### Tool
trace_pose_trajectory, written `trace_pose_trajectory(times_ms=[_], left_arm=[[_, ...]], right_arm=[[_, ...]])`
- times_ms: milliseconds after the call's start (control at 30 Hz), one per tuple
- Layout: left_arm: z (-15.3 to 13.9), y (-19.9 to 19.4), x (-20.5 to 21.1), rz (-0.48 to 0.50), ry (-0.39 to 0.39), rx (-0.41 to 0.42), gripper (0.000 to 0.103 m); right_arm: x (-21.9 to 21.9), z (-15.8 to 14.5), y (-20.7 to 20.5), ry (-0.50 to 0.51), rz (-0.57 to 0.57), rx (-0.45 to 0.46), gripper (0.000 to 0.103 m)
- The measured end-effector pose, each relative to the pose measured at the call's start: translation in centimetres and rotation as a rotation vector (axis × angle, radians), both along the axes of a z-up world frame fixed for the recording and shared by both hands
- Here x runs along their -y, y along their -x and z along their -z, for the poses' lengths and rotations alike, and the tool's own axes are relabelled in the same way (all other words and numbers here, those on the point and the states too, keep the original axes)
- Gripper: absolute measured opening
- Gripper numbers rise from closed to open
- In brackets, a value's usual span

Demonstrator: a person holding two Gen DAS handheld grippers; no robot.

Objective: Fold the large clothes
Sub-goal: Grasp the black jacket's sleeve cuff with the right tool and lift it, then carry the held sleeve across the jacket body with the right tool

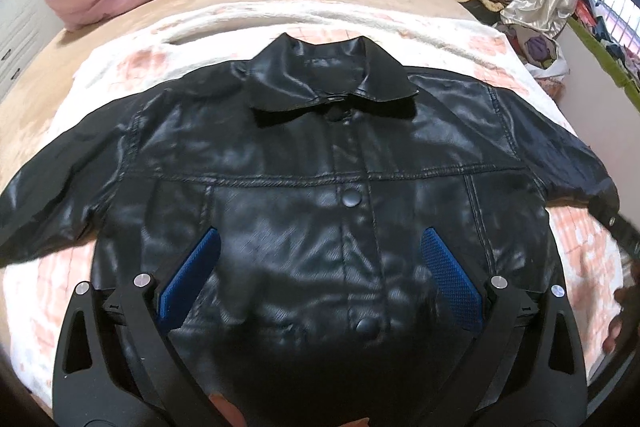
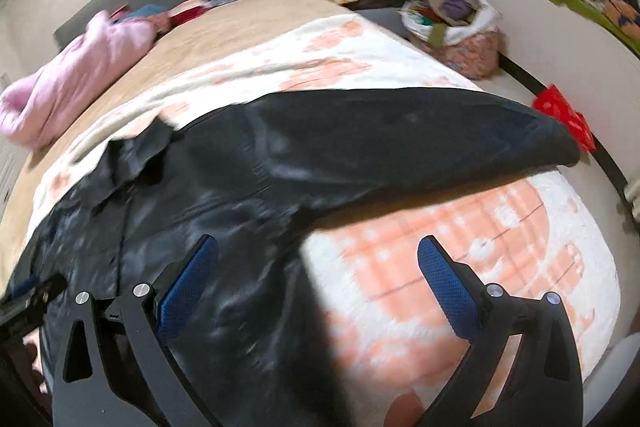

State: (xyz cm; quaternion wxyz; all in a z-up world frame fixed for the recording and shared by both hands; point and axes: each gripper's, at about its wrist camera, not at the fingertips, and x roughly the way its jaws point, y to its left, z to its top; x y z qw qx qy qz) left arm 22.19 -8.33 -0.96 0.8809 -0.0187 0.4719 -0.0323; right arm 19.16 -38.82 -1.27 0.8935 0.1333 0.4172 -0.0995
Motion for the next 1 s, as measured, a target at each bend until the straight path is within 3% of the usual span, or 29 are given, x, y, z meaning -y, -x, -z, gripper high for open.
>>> trace_pose_trajectory(times_ms=[300,567,733,1000], left_arm=[[1.3,-3.1,2.1,0.016,-0.008,-0.022,0.094],[2.3,-5.0,4.5,0.028,-0.050,-0.027,0.094],[3.1,-5.9,5.2,0.020,-0.056,-0.046,0.094],[3.5,-7.1,6.3,0.017,-0.062,-0.039,0.094]], right_arm=[[9.5,2.0,-1.9,-0.065,0.228,-0.016,0.099],[18.5,5.2,-0.8,-0.184,0.493,-0.048,0.099],[22.5,7.6,-1.1,-0.295,0.563,-0.075,0.099],[25.2,8.7,-2.7,-0.329,0.586,-0.006,0.099]])
